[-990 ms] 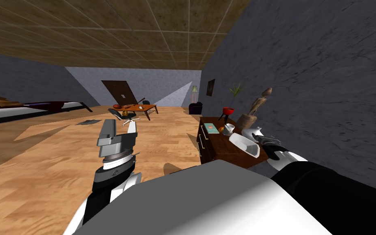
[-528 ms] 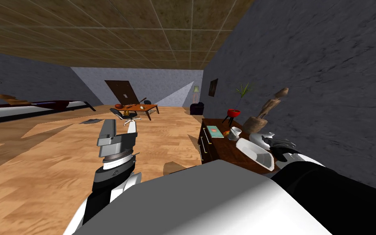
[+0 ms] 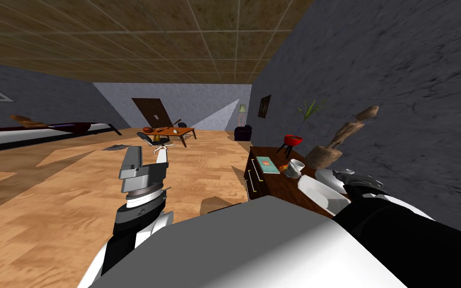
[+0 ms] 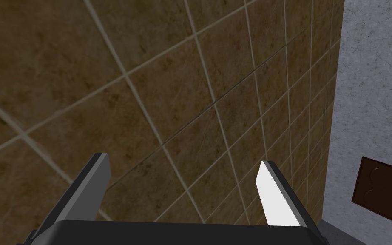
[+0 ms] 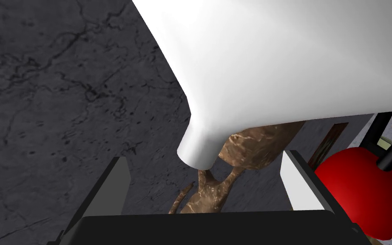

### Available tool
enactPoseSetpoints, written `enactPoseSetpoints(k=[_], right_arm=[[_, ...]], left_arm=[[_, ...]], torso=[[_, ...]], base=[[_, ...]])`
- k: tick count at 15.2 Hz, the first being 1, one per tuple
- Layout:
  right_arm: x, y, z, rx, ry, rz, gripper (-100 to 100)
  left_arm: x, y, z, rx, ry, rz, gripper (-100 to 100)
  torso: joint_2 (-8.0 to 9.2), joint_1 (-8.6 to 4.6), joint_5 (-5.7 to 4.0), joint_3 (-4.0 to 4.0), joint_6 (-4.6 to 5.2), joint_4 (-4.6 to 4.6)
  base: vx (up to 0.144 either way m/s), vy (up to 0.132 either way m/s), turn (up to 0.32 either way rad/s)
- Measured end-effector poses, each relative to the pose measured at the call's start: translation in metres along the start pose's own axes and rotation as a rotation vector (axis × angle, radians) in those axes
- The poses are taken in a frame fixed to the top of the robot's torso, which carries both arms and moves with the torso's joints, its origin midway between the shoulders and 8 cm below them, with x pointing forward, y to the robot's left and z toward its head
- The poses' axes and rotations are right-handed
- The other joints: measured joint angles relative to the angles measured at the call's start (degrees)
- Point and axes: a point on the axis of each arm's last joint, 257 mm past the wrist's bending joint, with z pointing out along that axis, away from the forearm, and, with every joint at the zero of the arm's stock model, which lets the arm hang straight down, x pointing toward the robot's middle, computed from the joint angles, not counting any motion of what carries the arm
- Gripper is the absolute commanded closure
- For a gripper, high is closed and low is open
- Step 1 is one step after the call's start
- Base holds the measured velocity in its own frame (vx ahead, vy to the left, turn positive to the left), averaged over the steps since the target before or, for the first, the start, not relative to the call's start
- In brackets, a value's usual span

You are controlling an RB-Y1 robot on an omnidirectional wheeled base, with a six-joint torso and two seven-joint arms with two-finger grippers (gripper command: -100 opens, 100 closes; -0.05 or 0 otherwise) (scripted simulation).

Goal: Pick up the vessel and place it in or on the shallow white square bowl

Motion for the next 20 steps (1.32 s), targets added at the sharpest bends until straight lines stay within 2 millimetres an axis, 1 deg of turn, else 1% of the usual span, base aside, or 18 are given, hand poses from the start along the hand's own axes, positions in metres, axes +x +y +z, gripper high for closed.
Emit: enactPoseSetpoints(k=[6, 11, 12, 15, 16, 20], right_arm=[[0.016, -0.038, -0.004, 0.016, 0.005, 0.000, -100], [0.028, -0.061, -0.011, 0.021, 0.007, 0.004, -100], [0.033, -0.069, -0.012, 0.028, 0.011, 0.009, -100], [0.040, -0.083, -0.019, 0.028, 0.011, 0.011, -100], [0.040, -0.084, -0.019, 0.026, 0.010, 0.012, 100], [0.040, -0.084, -0.019, 0.026, 0.009, 0.014, 100]], left_arm=[[0.000, 0.000, 0.000, 0.000, 0.000, 0.000, 0], [0.000, 0.000, 0.000, 0.000, 0.000, 0.000, 0], [0.000, 0.000, 0.000, 0.000, 0.000, 0.000, 0], [0.000, 0.000, 0.000, 0.000, 0.000, 0.000, 0], [0.000, 0.000, 0.000, 0.000, 0.000, 0.000, 0], [0.000, 0.000, 0.000, 0.000, 0.000, 0.000, 0]], torso=[[-0.04, -0.03, 0.00, -0.02, 0.00, -0.01], [0.00, -0.02, 0.00, 0.00, 0.00, 0.00], [0.00, -0.02, -0.01, 0.00, 0.00, 0.00], [0.00, -0.02, 0.00, 0.00, 0.00, 0.00], [0.05, -0.03, 0.00, 0.02, -0.01, 0.01], [0.19, -0.11, -0.07, 0.09, -0.03, 0.02]], base=[[0.068, 0.007, 0.034], [0.064, 0.007, 0.035], [0.064, 0.007, 0.031], [0.056, 0.002, 0.025], [0.013, 0.001, 0.001], [0.002, 0.000, -0.001]])
